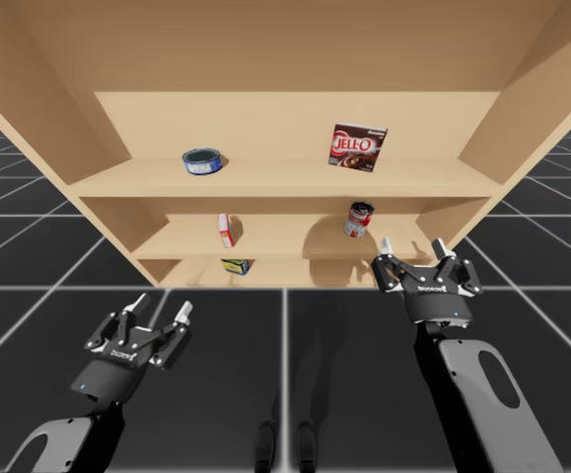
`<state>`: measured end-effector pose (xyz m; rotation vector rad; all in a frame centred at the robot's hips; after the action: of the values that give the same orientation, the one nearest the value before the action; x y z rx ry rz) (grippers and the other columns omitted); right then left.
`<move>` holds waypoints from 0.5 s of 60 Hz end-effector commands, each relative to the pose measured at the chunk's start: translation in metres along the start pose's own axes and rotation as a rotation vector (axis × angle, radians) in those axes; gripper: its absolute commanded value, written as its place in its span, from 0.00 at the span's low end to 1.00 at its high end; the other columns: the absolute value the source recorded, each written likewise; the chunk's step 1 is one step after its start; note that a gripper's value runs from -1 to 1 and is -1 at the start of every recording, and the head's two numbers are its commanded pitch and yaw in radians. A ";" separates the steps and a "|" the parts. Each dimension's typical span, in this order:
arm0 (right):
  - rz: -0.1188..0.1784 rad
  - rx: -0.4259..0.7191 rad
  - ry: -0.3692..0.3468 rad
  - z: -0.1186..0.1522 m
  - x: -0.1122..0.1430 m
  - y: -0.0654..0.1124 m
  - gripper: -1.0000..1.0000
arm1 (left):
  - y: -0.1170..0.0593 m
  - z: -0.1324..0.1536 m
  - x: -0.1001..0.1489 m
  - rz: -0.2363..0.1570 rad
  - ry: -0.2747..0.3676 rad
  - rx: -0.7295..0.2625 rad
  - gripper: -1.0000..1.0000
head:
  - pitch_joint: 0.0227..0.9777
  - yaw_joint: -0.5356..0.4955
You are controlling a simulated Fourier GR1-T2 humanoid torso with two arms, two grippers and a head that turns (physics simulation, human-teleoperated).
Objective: Look through the shelves, find the meat can, and take it.
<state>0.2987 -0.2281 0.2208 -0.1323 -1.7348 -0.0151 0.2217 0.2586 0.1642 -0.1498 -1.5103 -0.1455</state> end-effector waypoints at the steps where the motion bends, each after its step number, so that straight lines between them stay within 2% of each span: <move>1: -0.002 0.000 -0.001 0.000 0.000 0.000 0.00 | -0.016 -0.020 -0.023 -0.013 0.064 -0.059 0.00 | 0.76 0.74; 8: -0.001 0.000 -0.001 0.000 0.000 -0.001 0.00 | -0.020 -0.041 -0.027 0.019 0.095 -0.089 0.00 | 0.76 0.74; 15: -0.002 -0.001 -0.001 0.000 0.001 -0.001 0.00 | -0.024 -0.064 -0.028 0.031 0.112 -0.108 0.00 | 0.76 0.74; 21: -0.002 -0.001 0.000 0.000 0.001 -0.001 0.00 | -0.028 -0.084 -0.029 0.012 0.126 -0.113 0.00 | 0.76 0.74; 24: -0.002 -0.002 0.000 -0.001 0.001 -0.002 0.00 | -0.032 -0.094 -0.030 0.020 0.130 -0.128 0.00 | 0.76 0.74; 26: -0.001 -0.001 0.000 -0.001 0.000 -0.001 0.00 | -0.033 -0.098 -0.030 0.006 0.130 -0.125 0.00 | 0.76 0.74; 30: -0.001 -0.002 -0.001 -0.001 0.001 -0.002 0.00 | -0.036 -0.108 -0.028 0.018 0.127 -0.138 0.00 | 0.77 0.74</move>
<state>0.2989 -0.2294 0.2215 -0.1322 -1.7355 -0.0172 0.2969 0.2157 0.1334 -0.2408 -1.3812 -0.2241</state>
